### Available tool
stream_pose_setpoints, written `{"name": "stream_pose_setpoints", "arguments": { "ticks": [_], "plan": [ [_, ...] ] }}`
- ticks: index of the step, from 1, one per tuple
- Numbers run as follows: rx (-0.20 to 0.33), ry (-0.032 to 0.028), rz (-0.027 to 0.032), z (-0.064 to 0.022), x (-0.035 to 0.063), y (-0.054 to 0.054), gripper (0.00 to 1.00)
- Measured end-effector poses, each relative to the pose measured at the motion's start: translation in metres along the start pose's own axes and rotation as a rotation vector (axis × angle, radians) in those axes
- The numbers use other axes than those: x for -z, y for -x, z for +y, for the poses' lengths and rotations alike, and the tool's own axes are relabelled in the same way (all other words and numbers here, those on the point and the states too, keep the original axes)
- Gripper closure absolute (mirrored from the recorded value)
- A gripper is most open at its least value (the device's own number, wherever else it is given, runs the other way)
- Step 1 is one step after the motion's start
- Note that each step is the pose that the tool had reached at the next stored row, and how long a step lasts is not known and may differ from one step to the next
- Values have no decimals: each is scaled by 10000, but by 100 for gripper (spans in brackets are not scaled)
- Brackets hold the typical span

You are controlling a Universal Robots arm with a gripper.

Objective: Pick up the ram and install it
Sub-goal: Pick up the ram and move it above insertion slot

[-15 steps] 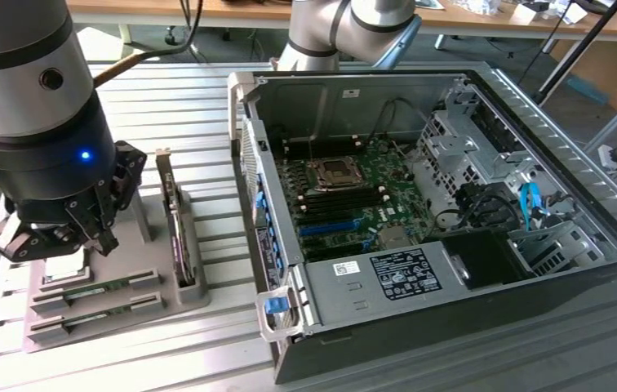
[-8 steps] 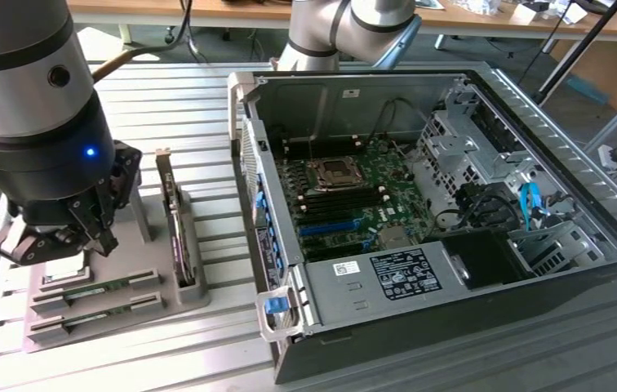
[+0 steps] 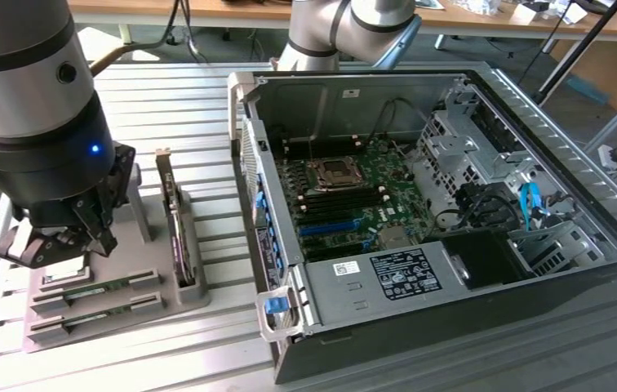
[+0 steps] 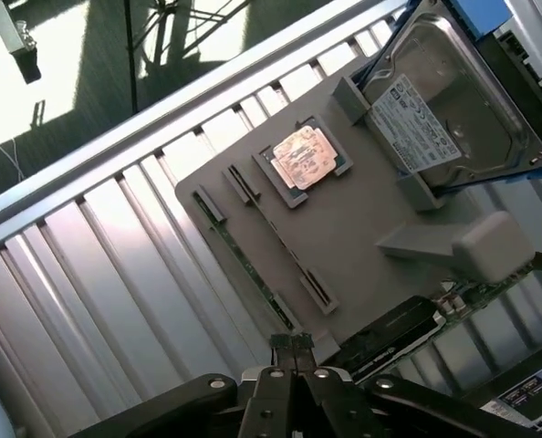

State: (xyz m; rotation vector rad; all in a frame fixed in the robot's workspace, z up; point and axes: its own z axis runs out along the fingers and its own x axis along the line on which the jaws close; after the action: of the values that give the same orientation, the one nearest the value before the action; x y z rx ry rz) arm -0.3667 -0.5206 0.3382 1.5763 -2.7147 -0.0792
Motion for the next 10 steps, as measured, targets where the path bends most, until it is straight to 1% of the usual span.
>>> {"name": "stream_pose_setpoints", "arguments": {
  "ticks": [10],
  "plan": [
    [1480,35,65,0,-6,0,89]
  ]
}}
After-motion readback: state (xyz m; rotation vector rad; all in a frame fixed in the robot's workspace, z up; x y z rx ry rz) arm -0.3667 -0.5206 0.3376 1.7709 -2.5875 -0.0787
